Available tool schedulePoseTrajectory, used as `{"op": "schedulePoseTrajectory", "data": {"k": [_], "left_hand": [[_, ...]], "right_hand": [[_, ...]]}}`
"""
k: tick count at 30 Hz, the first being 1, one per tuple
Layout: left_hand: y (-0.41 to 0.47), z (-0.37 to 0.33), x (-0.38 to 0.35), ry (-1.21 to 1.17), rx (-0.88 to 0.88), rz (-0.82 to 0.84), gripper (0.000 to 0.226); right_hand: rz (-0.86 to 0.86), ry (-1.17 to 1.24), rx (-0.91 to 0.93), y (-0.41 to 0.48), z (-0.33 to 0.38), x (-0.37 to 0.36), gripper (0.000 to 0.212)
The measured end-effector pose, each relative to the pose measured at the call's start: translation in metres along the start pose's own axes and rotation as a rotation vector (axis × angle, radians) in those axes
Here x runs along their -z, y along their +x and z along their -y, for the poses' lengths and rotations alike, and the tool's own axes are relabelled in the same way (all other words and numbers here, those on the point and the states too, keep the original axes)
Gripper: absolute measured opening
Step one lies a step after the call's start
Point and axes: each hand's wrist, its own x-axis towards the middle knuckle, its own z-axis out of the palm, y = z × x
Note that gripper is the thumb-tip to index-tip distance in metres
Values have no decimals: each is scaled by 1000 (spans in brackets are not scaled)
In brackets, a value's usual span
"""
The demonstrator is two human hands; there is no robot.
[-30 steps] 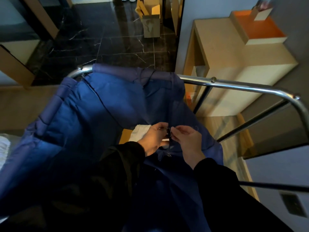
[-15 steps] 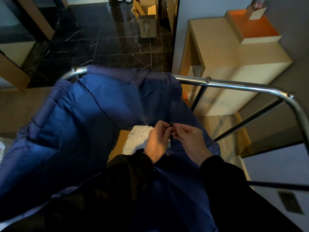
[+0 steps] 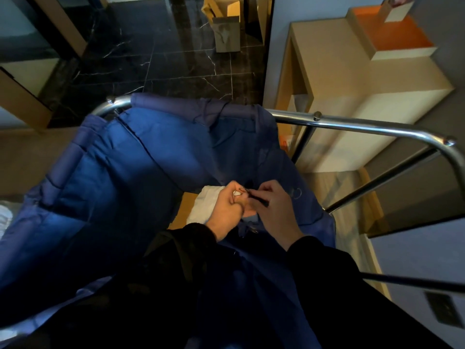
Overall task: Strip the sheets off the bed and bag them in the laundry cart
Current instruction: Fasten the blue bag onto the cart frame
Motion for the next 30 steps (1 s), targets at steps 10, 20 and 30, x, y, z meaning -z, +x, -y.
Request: {"op": "schedulePoseTrajectory", "data": {"k": [10,20,30], "left_hand": [[-13,-16,20,35,136,-68,6],[-10,-4,43,600,-84,-172,26],[-10,-54,104,728,-390,-115,16]], "right_hand": [[-7,91,69,3,8,-23,6],[-78,-105,184,12,17,-29,15],[179,-365,341,60,73,-43,32]]}}
